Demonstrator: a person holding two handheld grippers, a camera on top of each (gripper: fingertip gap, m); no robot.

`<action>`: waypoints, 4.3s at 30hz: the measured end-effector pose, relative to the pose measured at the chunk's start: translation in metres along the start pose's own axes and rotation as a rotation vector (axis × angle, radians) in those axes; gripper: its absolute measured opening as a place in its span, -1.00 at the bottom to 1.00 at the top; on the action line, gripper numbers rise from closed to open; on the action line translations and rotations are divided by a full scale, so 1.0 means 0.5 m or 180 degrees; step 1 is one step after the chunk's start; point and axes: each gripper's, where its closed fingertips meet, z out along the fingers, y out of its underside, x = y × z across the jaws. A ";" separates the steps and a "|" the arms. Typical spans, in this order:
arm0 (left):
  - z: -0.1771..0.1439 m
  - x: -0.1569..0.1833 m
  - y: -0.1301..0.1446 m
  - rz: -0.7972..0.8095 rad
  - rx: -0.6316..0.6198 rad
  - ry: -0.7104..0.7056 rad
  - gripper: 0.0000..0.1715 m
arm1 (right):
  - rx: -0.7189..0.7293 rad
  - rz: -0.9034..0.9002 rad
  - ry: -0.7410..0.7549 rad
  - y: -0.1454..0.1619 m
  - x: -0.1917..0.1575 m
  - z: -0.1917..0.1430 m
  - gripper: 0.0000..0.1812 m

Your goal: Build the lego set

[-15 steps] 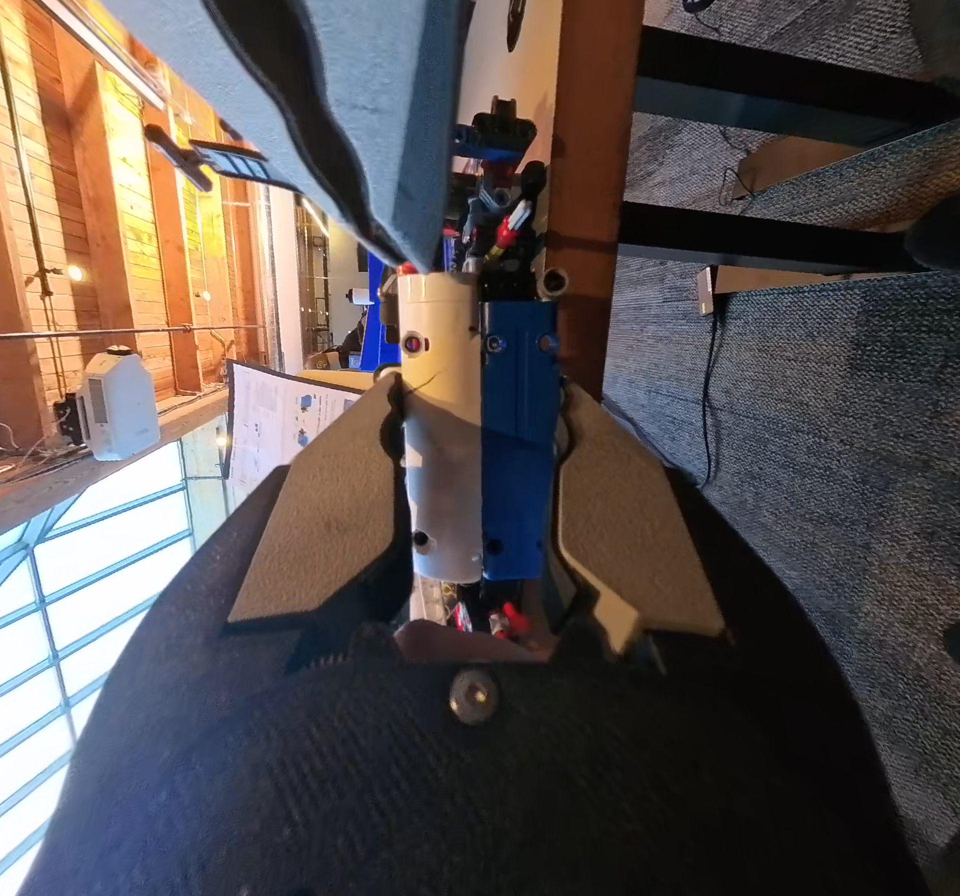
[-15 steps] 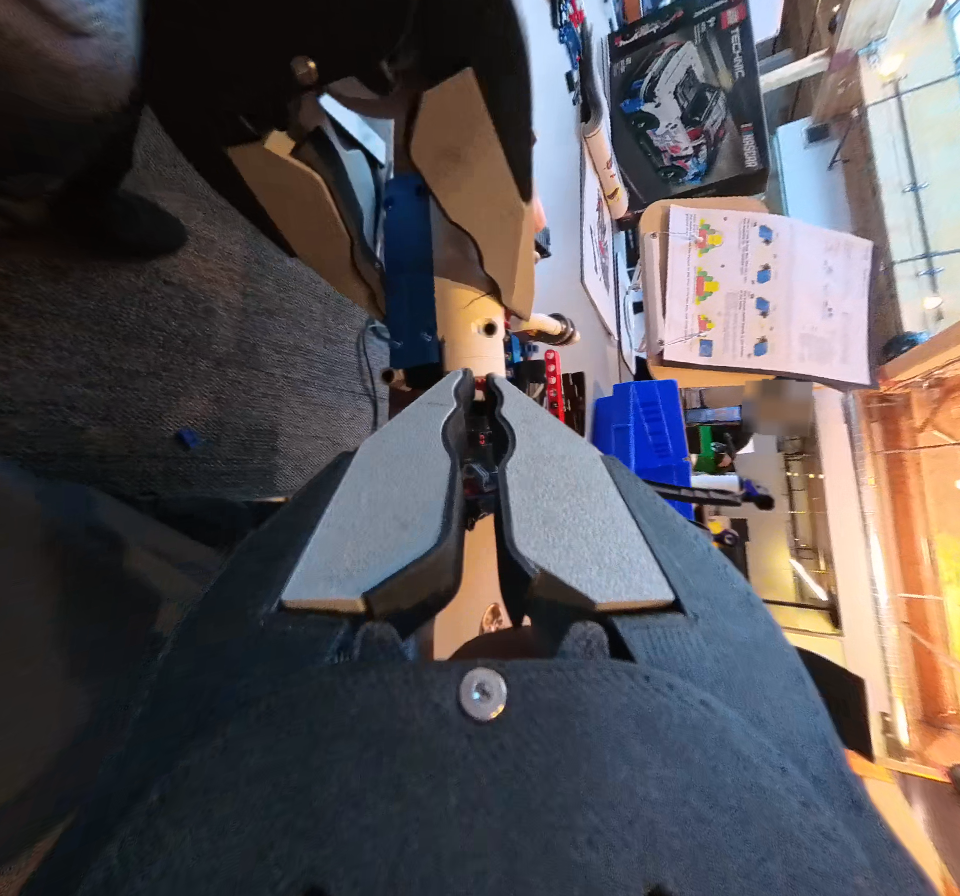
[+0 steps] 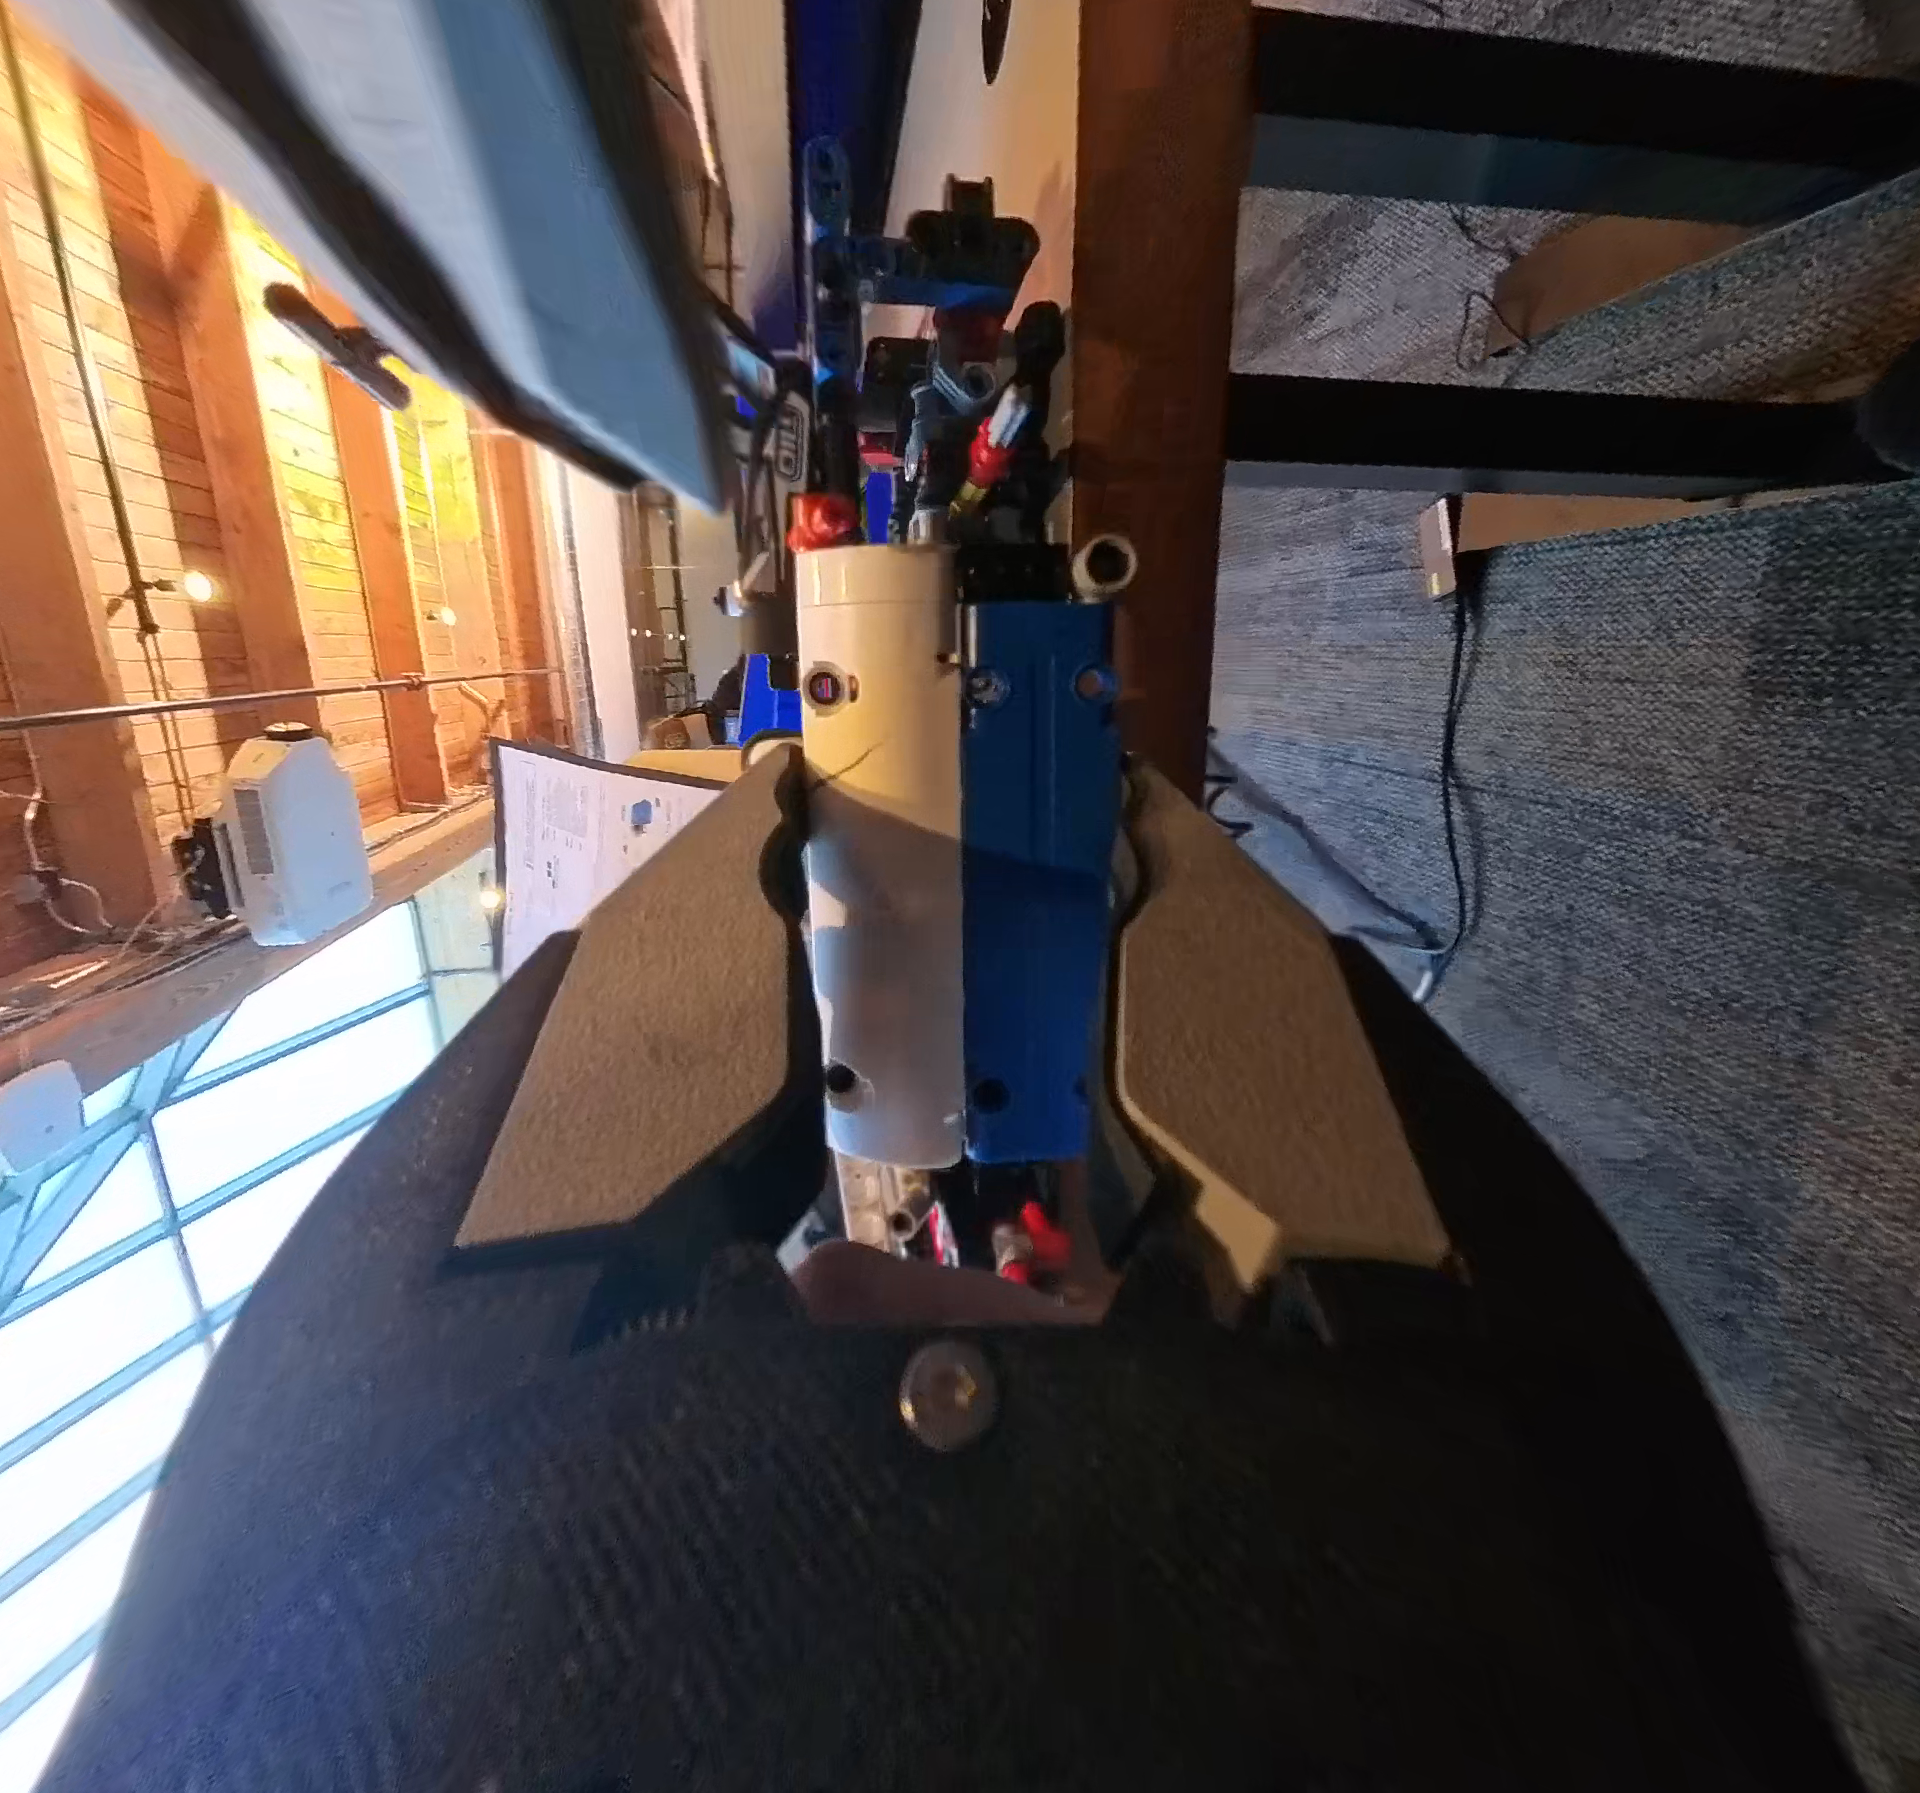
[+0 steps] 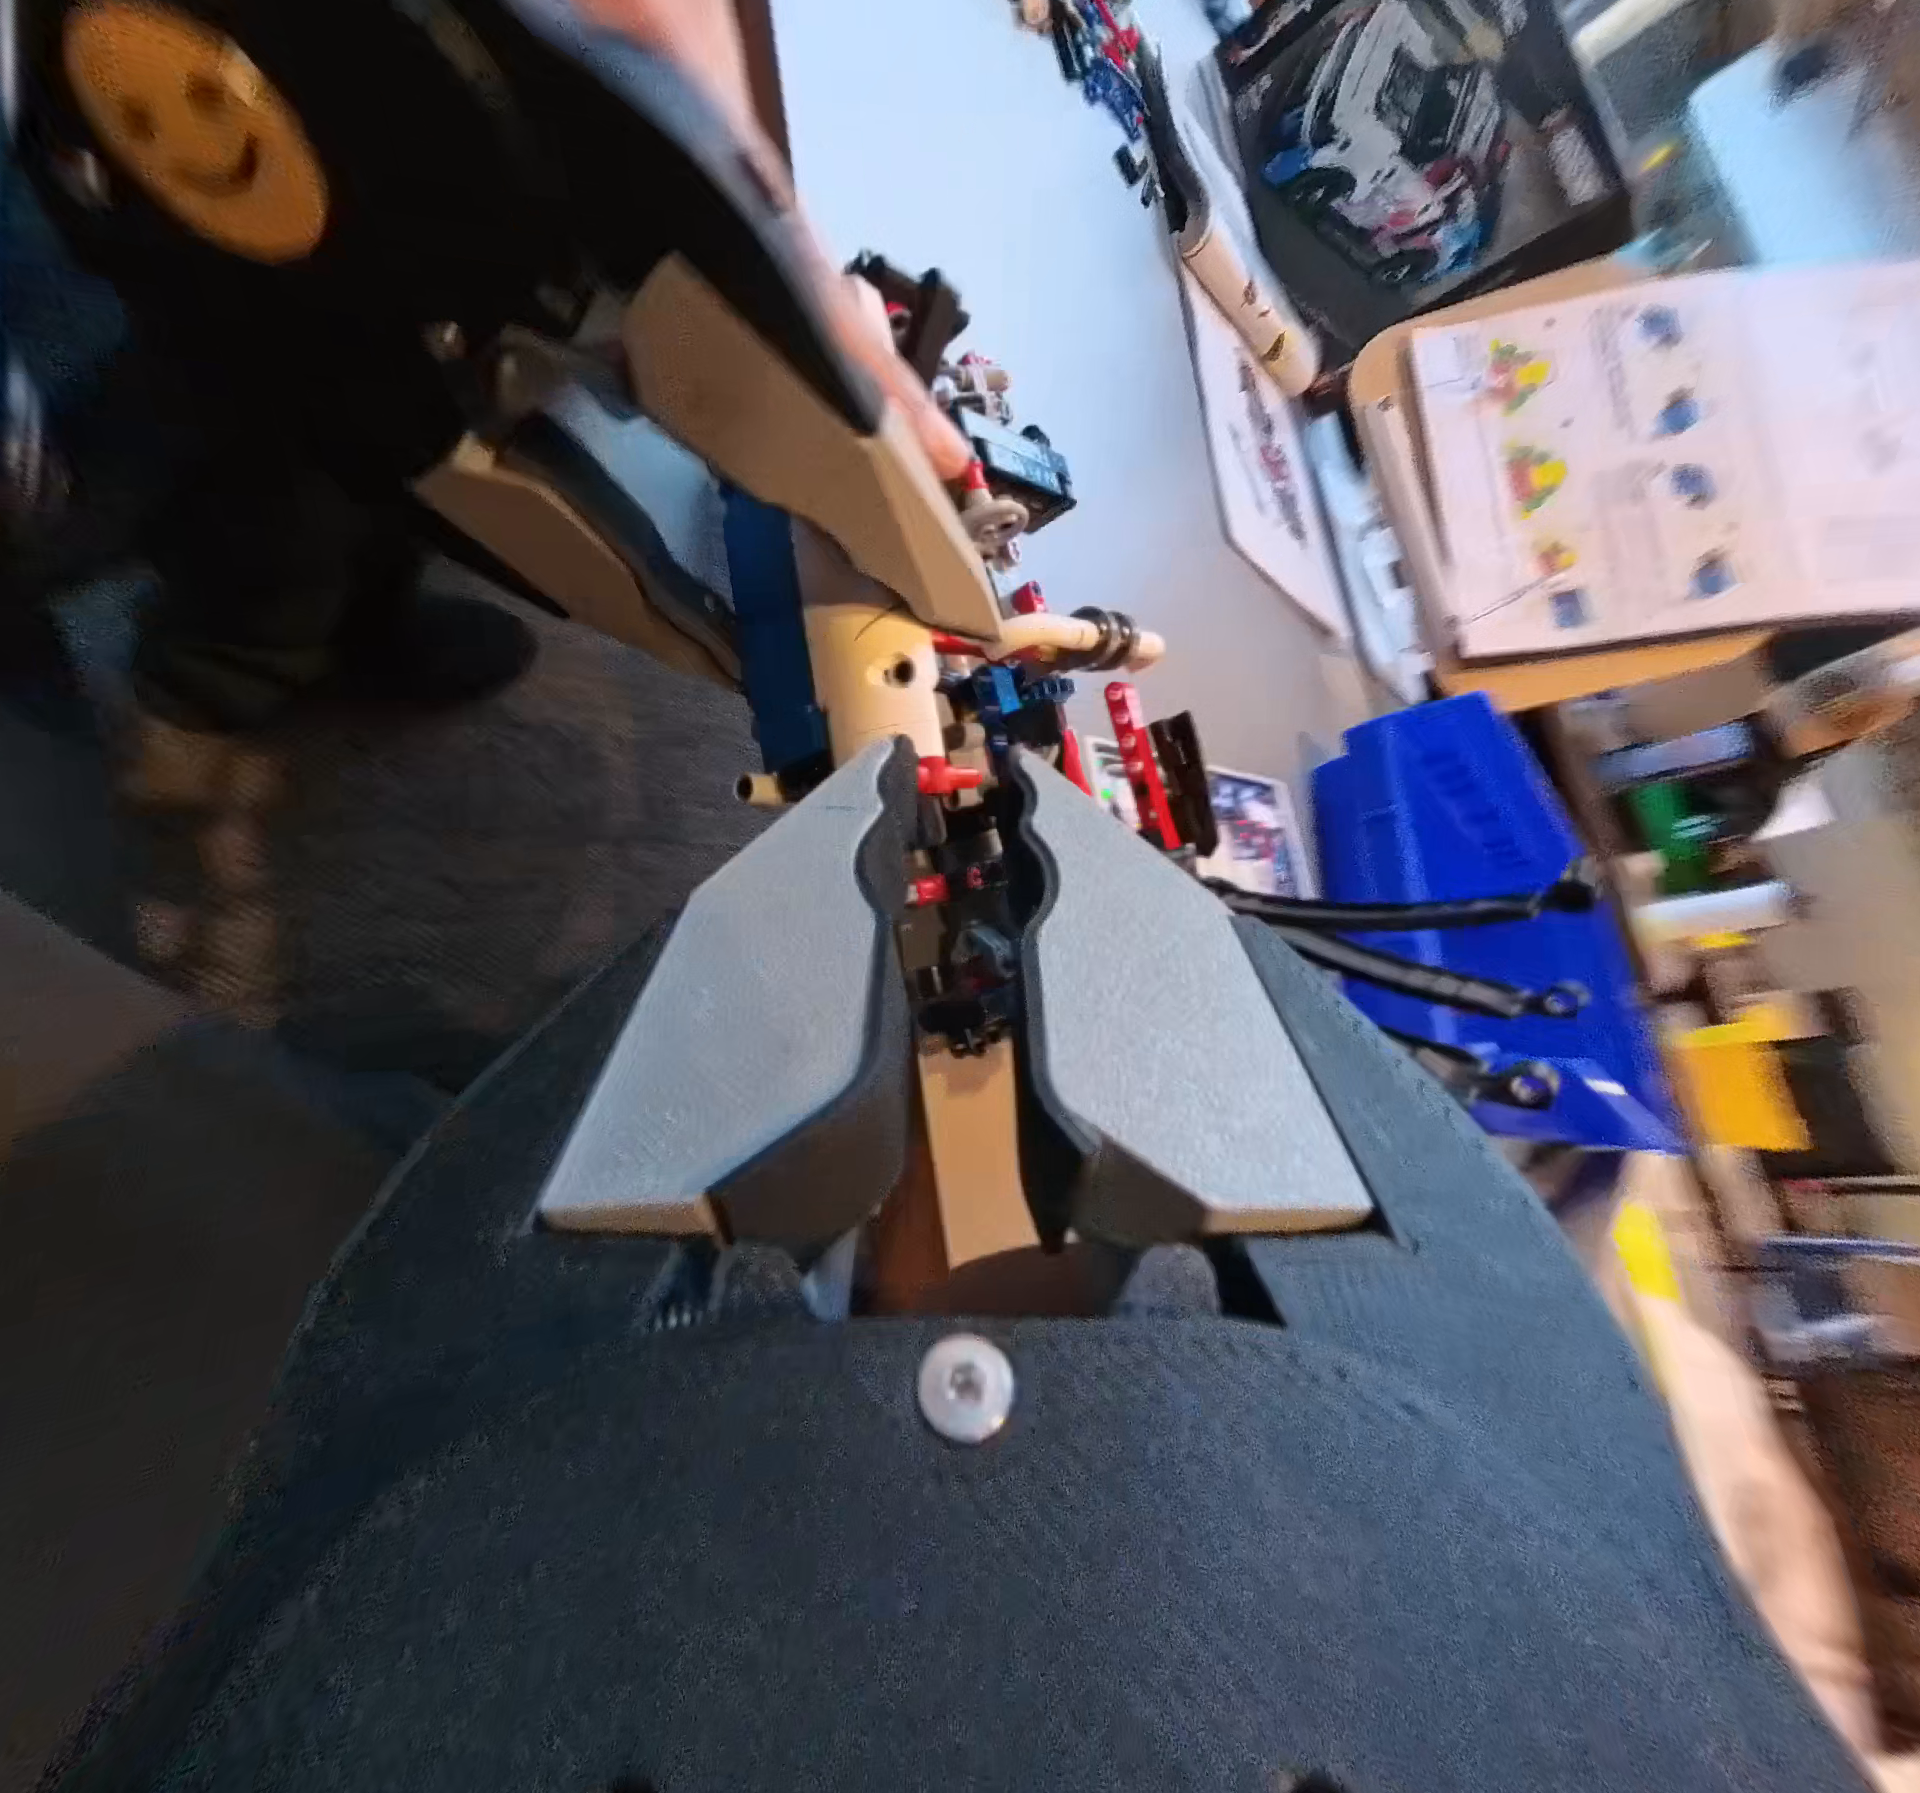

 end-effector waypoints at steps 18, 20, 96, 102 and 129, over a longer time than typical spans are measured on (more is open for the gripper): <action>0.009 0.009 0.029 0.0261 -0.0280 -0.0188 -0.36 | -0.0784 0.0726 -0.1510 0.044 -0.008 0.073 -0.39; 0.008 0.007 0.021 0.0237 -0.0229 -0.0213 -0.36 | -0.0790 0.0737 -0.1526 0.044 -0.009 0.076 -0.42; -0.018 0.002 0.020 -0.0070 -0.0081 -0.0238 -0.36 | -0.0944 0.0995 -0.1834 0.040 -0.025 0.084 -0.19; -0.014 0.008 0.044 -0.0035 -0.0146 -0.0251 -0.36 | -0.0872 0.1173 -0.1787 0.012 -0.047 0.084 -0.18; -0.015 0.019 0.085 0.0015 0.0038 -0.0245 -0.36 | -0.1199 0.1411 -0.1325 0.012 -0.049 0.052 -0.23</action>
